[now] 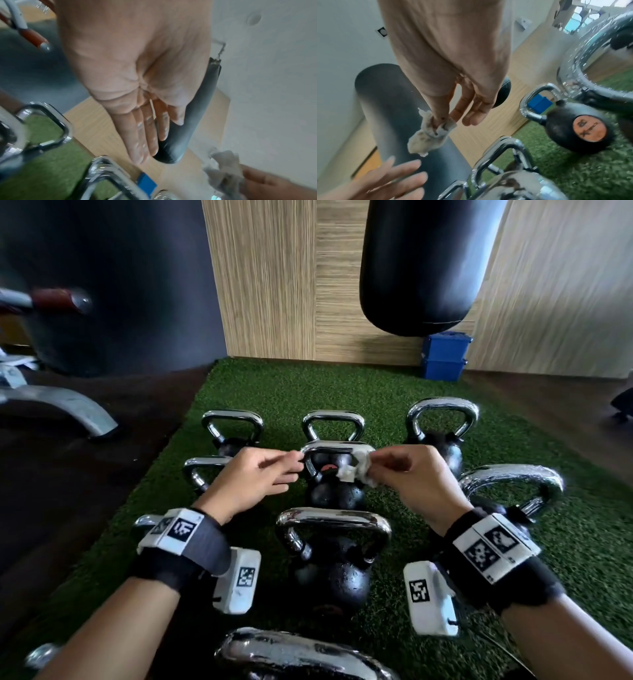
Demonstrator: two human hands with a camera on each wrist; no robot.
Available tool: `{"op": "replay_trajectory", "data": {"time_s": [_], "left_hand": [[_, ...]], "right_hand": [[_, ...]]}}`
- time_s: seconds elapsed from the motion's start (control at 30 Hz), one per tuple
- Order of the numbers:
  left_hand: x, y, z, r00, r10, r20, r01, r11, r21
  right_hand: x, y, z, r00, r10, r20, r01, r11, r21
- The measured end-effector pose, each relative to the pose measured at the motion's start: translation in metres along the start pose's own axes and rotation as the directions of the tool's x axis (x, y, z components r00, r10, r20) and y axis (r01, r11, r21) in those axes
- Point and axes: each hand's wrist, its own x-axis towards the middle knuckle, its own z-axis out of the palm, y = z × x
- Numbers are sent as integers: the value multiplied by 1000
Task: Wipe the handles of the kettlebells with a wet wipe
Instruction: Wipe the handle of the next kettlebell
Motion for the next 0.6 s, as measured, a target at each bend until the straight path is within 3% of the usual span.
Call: {"op": "replay_trajectory", "data": {"time_s": [0.2,0.4,0.5,0.6], "left_hand": [[-1,26,23,970,-97,221,152,957,-247],[-1,22,26,979,-29,202,102,927,-361],[3,24,25,987,-6,158,51,958,-283],[3,18,18,991,73,113,-64,995,-77]], "right_hand": [[-4,-24,27,993,-112,-24,114,991,64],[-9,-27,43,970,-134,-203,136,991,-4],[-10,-24,47,966,-138,-220,149,988,34],[-15,-8,49,980,-102,-171,120,988,98]]}}
